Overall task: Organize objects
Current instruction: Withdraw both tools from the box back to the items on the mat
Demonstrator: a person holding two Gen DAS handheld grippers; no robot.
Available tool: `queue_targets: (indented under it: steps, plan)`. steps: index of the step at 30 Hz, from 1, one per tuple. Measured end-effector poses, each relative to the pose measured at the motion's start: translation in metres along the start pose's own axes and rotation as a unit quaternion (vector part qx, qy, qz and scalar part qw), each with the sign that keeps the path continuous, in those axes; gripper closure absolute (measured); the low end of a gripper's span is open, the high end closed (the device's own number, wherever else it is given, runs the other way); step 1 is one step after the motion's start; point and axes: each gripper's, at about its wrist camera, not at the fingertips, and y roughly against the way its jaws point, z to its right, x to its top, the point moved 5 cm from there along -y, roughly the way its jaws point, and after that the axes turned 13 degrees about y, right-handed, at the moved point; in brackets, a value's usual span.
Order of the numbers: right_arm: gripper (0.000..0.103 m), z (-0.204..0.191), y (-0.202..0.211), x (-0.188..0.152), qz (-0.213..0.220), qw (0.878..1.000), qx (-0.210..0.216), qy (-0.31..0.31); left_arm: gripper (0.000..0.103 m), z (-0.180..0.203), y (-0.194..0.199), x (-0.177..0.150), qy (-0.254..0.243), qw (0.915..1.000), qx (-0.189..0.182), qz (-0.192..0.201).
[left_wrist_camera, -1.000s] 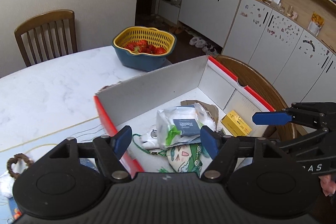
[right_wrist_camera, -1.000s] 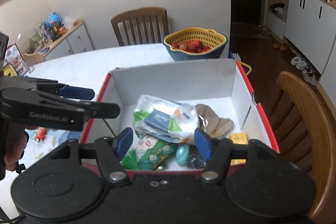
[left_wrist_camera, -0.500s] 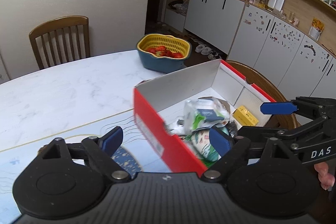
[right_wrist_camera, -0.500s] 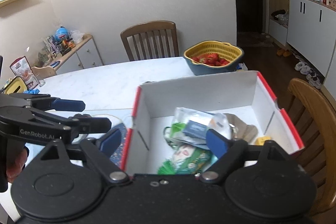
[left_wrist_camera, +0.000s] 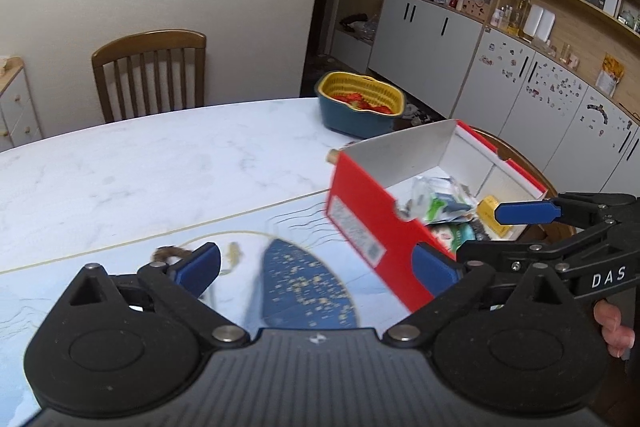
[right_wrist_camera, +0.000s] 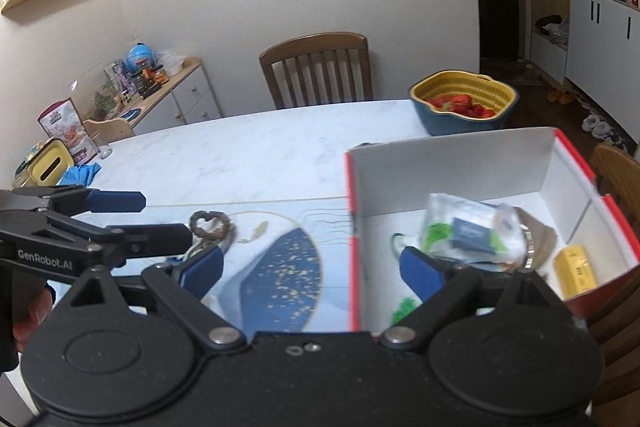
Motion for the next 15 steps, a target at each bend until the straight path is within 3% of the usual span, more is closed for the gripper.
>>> queue_targets:
  steps: [15]
  plan:
    - [0.009, -0.080, -0.046, 0.009, -0.023, 0.999, 0.013, 0.023, 0.000, -0.108, 0.019, -0.028, 0.014, 0.9985, 0.053, -0.005]
